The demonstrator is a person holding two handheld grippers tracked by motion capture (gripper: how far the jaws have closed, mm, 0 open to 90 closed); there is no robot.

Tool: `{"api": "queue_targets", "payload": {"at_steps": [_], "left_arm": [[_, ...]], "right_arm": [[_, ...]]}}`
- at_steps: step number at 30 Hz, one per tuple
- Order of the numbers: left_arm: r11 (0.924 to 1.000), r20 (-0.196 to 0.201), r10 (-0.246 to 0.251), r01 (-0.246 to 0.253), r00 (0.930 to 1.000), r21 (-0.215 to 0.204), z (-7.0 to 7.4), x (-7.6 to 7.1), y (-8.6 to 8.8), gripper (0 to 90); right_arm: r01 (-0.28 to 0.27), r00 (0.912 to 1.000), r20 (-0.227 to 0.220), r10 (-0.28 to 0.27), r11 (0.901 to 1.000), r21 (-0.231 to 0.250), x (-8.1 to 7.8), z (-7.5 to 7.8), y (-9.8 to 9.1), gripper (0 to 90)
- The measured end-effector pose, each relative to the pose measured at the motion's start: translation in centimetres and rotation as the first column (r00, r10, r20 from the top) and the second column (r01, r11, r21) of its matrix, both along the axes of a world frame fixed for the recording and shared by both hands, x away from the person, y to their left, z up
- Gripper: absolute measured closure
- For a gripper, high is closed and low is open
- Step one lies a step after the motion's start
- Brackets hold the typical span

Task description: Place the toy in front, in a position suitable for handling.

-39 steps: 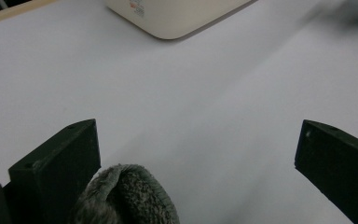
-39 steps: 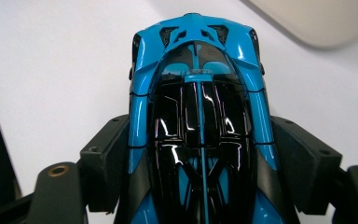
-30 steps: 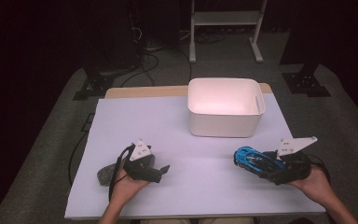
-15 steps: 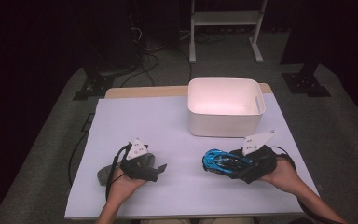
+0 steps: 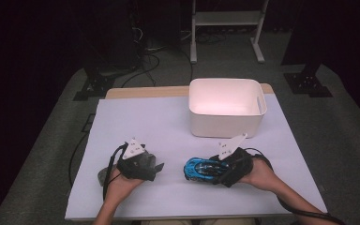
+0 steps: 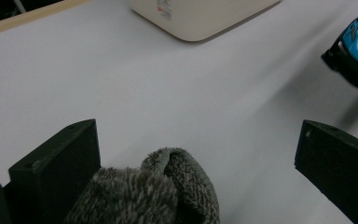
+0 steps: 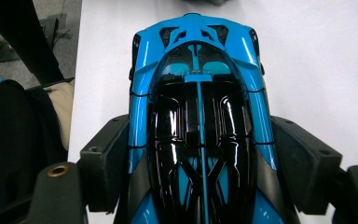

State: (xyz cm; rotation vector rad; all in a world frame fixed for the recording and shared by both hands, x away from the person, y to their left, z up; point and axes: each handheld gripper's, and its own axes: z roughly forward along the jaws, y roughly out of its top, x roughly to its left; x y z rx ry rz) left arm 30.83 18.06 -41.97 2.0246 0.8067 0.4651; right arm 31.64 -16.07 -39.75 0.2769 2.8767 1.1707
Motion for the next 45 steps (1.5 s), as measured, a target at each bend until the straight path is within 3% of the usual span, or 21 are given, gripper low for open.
{"api": "queue_targets", "payload": {"at_steps": [14, 21, 34, 45], "left_arm": [[1.0, 0.0, 0.001, -0.001, 1.0, 0.002, 0.1, 0.0, 0.3, 0.0], [1.0, -0.001, 0.0, 0.0, 1.0, -0.001, 0.1, 0.0, 0.3, 0.0], [1.0, -0.002, 0.0, 0.0, 1.0, -0.002, 0.1, 0.1, 0.3, 0.0], [1.0, -0.006, -0.01, 0.01, 0.9999, 0.002, 0.0, 0.1, 0.2, 0.0]], "right_arm": [[-0.054, 0.9983, -0.022, 0.054, 0.9975, -0.045, 0.4, -2.3, 2.8, 25.3], [-0.054, 0.9977, -0.044, 0.052, 0.9973, -0.05, 0.8, -3.4, 3.2, 25.2], [-0.063, 0.9975, -0.038, 0.06, 0.9952, -0.074, 0.7, -4.9, 3.6, 25.2], [-0.057, 0.998, -0.034, 0.054, 0.9953, -0.078, 0.5, -5.2, 3.7, 24.1]]}}
